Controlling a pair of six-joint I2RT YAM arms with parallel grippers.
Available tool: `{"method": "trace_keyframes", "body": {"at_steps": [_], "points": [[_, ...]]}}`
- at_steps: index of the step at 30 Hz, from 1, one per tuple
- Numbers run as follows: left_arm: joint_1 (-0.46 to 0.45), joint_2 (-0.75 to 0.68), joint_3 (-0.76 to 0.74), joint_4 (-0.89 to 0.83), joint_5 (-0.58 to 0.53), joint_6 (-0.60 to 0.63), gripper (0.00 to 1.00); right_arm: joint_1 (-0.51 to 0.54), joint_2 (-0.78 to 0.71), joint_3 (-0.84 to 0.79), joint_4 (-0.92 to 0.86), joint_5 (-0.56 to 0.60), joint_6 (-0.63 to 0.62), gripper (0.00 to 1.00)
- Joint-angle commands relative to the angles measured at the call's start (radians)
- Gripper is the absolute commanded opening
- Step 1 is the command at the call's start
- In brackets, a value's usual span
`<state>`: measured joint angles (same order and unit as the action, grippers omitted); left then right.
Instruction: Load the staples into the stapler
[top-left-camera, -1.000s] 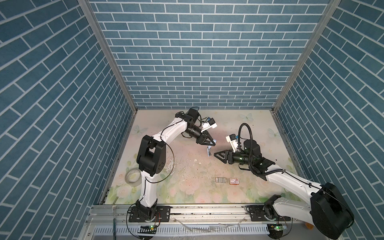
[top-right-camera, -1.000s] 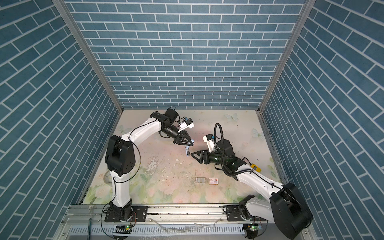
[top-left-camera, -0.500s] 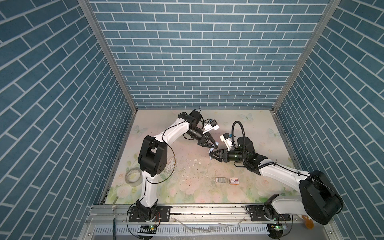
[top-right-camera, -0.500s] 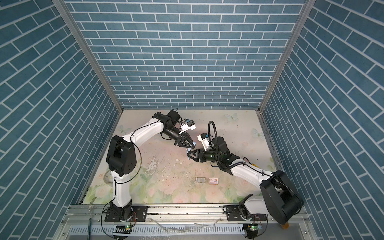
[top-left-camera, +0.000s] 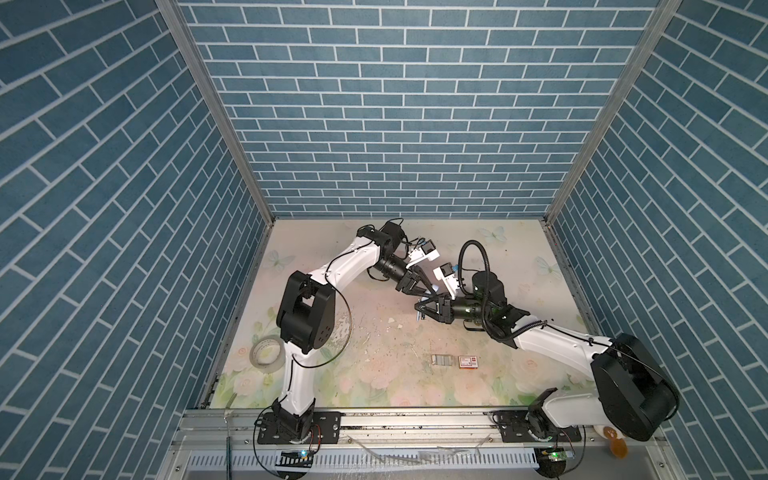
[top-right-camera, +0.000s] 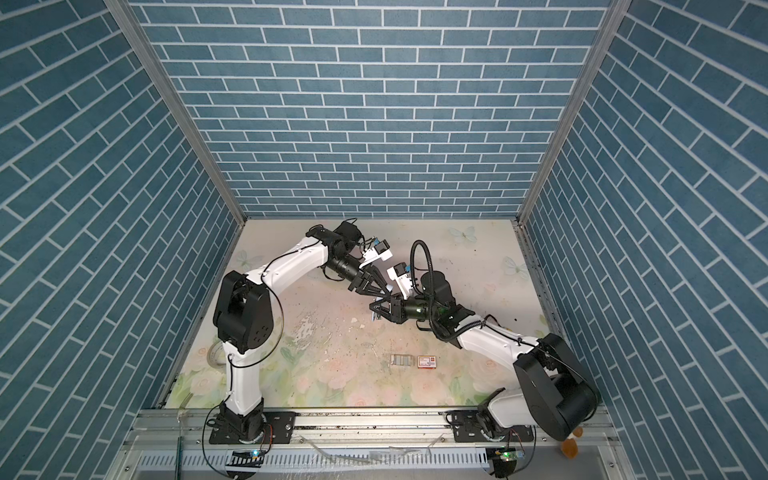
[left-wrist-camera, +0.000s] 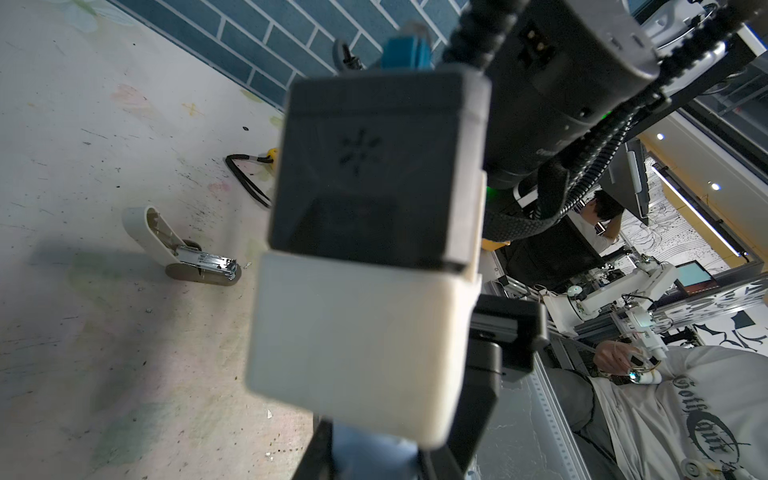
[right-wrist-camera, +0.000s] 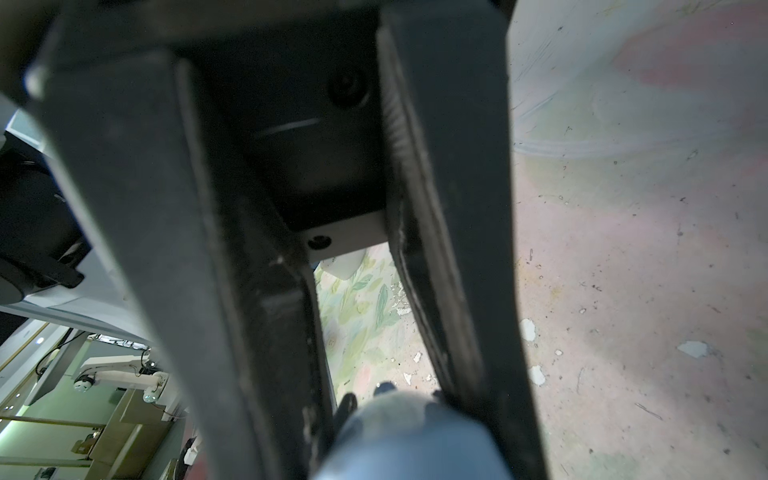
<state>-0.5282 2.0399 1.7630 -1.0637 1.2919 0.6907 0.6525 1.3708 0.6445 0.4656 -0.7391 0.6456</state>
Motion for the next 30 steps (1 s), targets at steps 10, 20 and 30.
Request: {"method": "trace_keyframes", "body": {"at_steps": [10, 20, 30], "points": [[0.014, -0.111, -0.114, 0.187, -0.142, -0.092, 0.58, -0.006, 0.0, 0.046, -0.155, 0.101, -0.009, 0.04], [0.13, -0.22, -0.257, 0.374, -0.351, -0.219, 0.61, -0.008, -0.003, 0.149, -0.555, 0.32, -0.129, 0.04], [0.233, -0.394, -0.411, 0.622, -0.768, -0.477, 0.61, 0.007, 0.179, 0.349, -0.908, 0.529, -0.14, 0.03]]}}
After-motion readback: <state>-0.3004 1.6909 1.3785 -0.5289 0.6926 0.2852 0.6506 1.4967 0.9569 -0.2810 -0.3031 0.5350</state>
